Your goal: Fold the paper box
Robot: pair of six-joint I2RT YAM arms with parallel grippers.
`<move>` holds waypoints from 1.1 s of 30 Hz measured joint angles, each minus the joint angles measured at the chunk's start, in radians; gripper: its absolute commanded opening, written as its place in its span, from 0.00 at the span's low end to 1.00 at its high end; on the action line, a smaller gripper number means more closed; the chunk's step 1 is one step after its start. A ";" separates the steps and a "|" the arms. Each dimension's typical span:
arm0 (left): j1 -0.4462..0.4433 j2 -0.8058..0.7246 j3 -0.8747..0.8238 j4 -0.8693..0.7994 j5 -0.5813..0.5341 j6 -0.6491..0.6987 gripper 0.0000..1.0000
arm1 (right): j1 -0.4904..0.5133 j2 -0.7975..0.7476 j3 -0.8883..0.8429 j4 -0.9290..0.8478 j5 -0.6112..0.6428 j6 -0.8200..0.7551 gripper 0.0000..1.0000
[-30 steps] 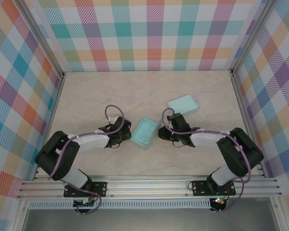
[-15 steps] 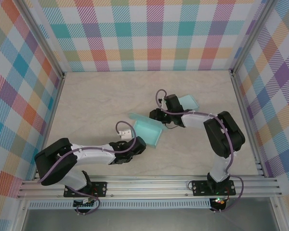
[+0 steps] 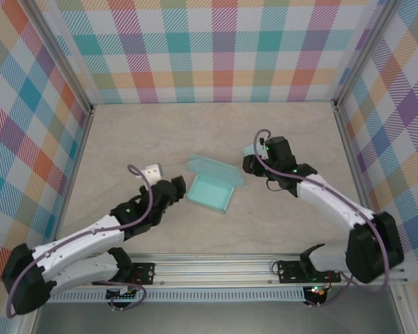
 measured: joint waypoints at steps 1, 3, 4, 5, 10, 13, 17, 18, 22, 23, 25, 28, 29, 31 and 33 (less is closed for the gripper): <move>0.046 -0.018 -0.005 0.016 0.025 0.044 1.00 | 0.000 -0.040 -0.017 -0.018 0.014 -0.004 0.58; 0.122 -0.020 -0.007 0.042 0.061 0.138 1.00 | 0.000 -0.114 -0.049 -0.053 0.030 -0.011 0.61; 0.153 -0.002 -0.006 0.060 0.088 0.195 1.00 | 0.000 -0.148 -0.064 -0.070 0.033 -0.016 0.63; 0.178 0.023 -0.004 0.071 0.117 0.244 1.00 | 0.000 -0.179 -0.078 -0.084 0.030 -0.020 0.65; 0.287 0.221 0.026 0.140 0.369 0.454 1.00 | 0.000 -0.278 -0.138 -0.111 -0.034 -0.034 0.69; 0.357 0.316 0.040 0.208 0.562 0.546 1.00 | 0.000 -0.293 -0.160 -0.111 -0.080 -0.049 0.70; 0.394 0.423 0.105 0.256 0.765 0.658 1.00 | 0.000 -0.285 -0.177 -0.103 -0.132 -0.065 0.68; 0.394 0.438 0.119 0.266 0.799 0.676 1.00 | 0.000 -0.278 -0.179 -0.097 -0.142 -0.070 0.67; 0.394 0.499 0.187 0.283 0.913 0.738 1.00 | 0.000 -0.226 -0.179 -0.062 -0.188 -0.085 0.61; 0.394 0.513 0.203 0.286 0.928 0.748 0.99 | 0.000 -0.208 -0.179 -0.051 -0.200 -0.089 0.60; 0.394 0.542 0.225 0.293 0.948 0.763 0.96 | 0.002 -0.173 -0.179 -0.034 -0.217 -0.097 0.59; 0.394 0.572 0.238 0.304 0.972 0.779 0.90 | 0.008 -0.132 -0.179 -0.020 -0.232 -0.104 0.59; 0.394 0.578 0.238 0.306 0.979 0.782 0.88 | 0.012 -0.119 -0.178 -0.016 -0.236 -0.105 0.59; 0.394 0.591 0.238 0.311 0.991 0.787 0.83 | 0.019 -0.097 -0.173 -0.011 -0.239 -0.111 0.58; 0.394 0.600 0.238 0.320 0.999 0.790 0.77 | 0.027 -0.074 -0.163 -0.005 -0.239 -0.119 0.58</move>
